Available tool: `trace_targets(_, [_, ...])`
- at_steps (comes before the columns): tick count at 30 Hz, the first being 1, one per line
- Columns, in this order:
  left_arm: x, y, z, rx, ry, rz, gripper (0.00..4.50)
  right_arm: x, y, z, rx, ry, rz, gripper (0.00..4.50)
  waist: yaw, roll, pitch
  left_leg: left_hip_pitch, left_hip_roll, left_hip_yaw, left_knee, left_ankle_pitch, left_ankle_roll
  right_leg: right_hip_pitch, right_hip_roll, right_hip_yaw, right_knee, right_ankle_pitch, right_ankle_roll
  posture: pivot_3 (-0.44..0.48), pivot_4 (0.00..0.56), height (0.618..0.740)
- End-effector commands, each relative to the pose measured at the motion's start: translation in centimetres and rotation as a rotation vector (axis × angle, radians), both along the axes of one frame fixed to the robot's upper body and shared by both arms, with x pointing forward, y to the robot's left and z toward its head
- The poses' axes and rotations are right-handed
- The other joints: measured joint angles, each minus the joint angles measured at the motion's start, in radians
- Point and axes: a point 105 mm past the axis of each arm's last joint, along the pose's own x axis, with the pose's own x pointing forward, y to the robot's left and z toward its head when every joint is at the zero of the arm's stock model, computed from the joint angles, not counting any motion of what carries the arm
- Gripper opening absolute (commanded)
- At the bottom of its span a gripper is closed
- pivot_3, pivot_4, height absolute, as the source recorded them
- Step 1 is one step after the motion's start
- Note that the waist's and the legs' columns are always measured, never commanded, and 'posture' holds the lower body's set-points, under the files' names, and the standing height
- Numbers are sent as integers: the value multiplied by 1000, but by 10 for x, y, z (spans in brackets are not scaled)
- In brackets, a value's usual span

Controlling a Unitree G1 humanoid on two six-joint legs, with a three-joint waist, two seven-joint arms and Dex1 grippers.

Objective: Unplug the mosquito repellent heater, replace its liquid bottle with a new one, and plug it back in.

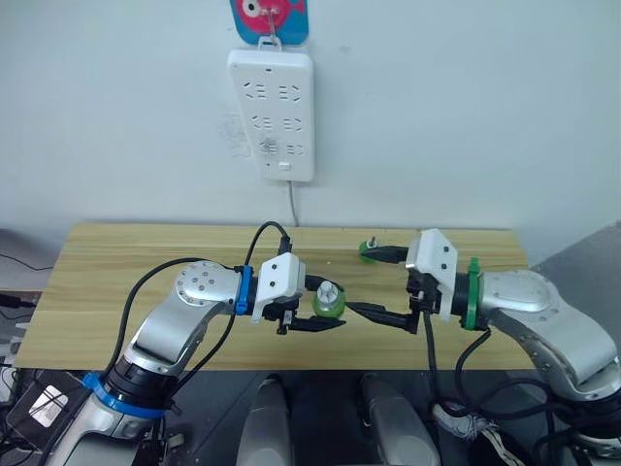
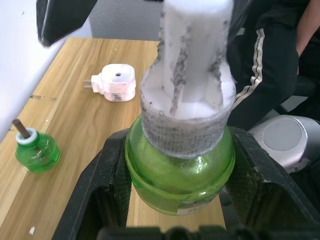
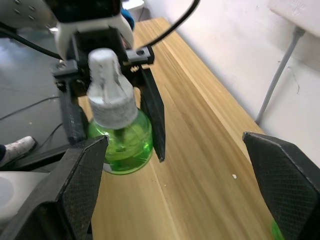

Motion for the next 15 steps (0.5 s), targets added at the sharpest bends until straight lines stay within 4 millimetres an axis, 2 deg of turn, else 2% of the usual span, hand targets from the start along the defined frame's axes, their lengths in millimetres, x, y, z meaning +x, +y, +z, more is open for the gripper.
trace_targets(1, [-4, -3, 5, -15, -34, -27, 2259, -16, 21, 5, 52, -8, 62, 4500, -1, 0, -1, 0, 0, 0, 0, 0, 0, 0, 0, 0, 0, 0, 0, -32, 254, 735])
trace_targets(4, [-4, -3, 5, -16, -36, -29, 2259, -15, 38, 2, 84, -15, 48, 4500, -2, 0, -1, 0, 0, 0, 0, 0, 0, 0, 0, 0, 0, 0, 0, -31, 254, 735])
trace_targets(7, [-5, -5, 6, -18, -36, -33, 2259, -6, 41, 1, 89, -34, 0, 4500, -2, 0, -1, 0, -1, 0, 0, 0, 0, 0, 0, 0, 0, 0, 0, -30, 253, 735])
trace_targets(10, [-6, -5, 5, -18, -36, -35, 2259, 1, 34, 1, 77, -36, -34, 4500, 1, 0, -2, 0, -1, 0, 0, 0, 0, 0, -1, 0, 0, 0, 0, -29, 252, 735])
trace_targets(15, [-6, -4, 5, -13, -36, -32, 2259, 3, 7, 1, 24, -18, -45, 4500, 3, 0, -2, 0, 0, 0, 0, 0, 0, 0, -1, 0, 0, 0, 0, -34, 251, 735])
